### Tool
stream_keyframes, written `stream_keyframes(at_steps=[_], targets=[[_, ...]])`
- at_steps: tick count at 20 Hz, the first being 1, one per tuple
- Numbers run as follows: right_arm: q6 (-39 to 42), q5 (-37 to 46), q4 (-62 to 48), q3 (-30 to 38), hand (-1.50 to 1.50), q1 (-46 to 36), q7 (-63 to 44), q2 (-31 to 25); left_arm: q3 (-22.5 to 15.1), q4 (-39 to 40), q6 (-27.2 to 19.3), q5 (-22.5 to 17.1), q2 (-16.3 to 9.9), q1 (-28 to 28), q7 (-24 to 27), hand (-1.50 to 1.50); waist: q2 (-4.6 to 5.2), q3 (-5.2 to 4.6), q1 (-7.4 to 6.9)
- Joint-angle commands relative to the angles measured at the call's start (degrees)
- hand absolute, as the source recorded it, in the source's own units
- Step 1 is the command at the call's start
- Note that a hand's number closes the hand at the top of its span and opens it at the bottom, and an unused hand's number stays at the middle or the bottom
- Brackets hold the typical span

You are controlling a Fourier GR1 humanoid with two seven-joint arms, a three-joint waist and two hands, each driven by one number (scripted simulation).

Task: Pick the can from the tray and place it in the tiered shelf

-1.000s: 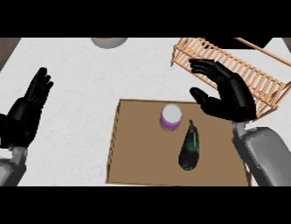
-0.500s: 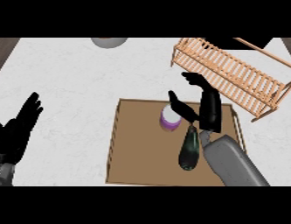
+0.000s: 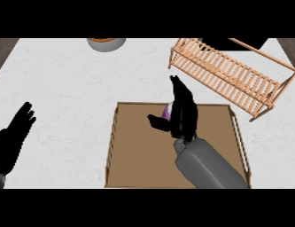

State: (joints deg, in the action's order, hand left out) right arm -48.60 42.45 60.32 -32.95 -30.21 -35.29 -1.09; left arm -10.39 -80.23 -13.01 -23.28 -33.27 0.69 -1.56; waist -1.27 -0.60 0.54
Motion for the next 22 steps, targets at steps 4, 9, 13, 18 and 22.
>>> stream_keyframes(at_steps=[4,9,13,18,22], targets=[[20.4,10.0,-2.8,-3.5,-1.5,-7.0,-24.2,1.1,0.9,0.6,1.4,-0.7,0.0,1.4,1.4,0.0,-0.49,0.07,0.65],[41.6,4.8,-2.8,-7.9,-1.5,-10.7,-33.6,1.1,0.2,0.6,0.7,0.3,0.5,0.3,0.7,0.0,0.29,0.27,-0.39],[52.7,0.9,2.8,-9.9,-1.5,-14.1,-41.3,1.1,-0.1,0.4,1.4,0.5,1.1,2.0,1.9,0.0,0.33,0.41,-0.91],[59.1,-1.3,2.6,-7.6,-1.5,-16.7,-45.0,1.1,3.2,0.9,3.9,-1.0,-1.2,1.2,2.4,0.0,0.78,0.49,-0.74],[60.6,-1.5,1.7,-5.9,-1.5,-17.1,-44.6,1.0,1.2,-0.2,1.3,1.6,1.6,2.5,3.1,0.0,0.99,0.54,-0.85]])
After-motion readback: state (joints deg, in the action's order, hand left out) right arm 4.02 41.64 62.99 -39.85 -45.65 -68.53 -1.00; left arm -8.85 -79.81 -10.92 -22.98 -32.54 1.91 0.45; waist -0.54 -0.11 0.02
